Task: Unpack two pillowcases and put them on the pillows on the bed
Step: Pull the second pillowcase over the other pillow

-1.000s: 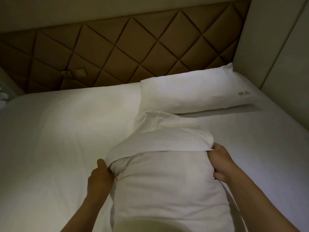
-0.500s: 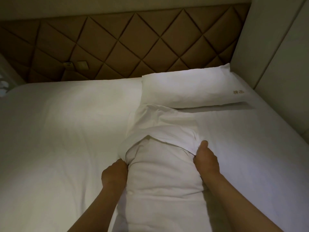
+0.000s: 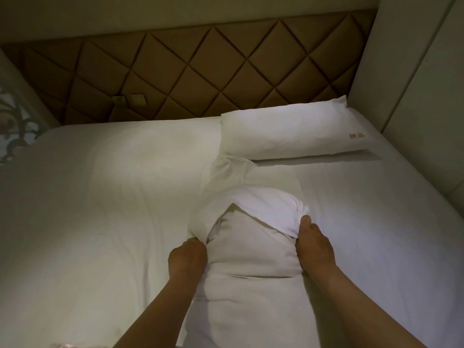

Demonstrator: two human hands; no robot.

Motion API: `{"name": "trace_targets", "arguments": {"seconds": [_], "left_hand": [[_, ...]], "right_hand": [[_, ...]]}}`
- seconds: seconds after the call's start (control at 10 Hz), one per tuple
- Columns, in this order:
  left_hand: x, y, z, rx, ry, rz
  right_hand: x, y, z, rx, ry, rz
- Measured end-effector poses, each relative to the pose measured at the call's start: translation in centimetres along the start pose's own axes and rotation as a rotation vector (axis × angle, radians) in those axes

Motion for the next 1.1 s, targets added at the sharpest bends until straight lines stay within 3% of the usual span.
{"name": "trace_targets", "arguments": {"seconds": [0.1,0.4,0.7,0.9,1.1], "left_hand": [[0.1,0.2,-0.5,0.018,0.025,0.088],[0.2,0.8,-2.6,-0.097,0.003,-0.005],[0.7,0.8,-3.8,-0.04,0.031,-0.041],[2.2,1.9,-4.2,-0.08,0.03,-0.055],[3.5,3.1,-4.6,-0.078,0.057,-0.07]], "right_hand": [[-0.5,0.1,-0.7,0.001,0.008,-0.018],[-1.3,0.4,-2.7,0.066,-0.021,0.029],[-1.6,1.0,-3.9,0.056,-0.057,0.113],[-1.5,1.5,-3.4,0.086,-0.104,0.342],[-0.7,2.8,-2.2,0.247,-0.139,0.494]]}}
Point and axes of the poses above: each hand's wrist, its own z-axis towards the middle knuckle, its own y-axis out of the back of the hand, x = y × z, the point moved 9 cm from there along z, towards the middle knuckle, and after that the axes turned 13 degrees about -y, right-handed, at the moved point
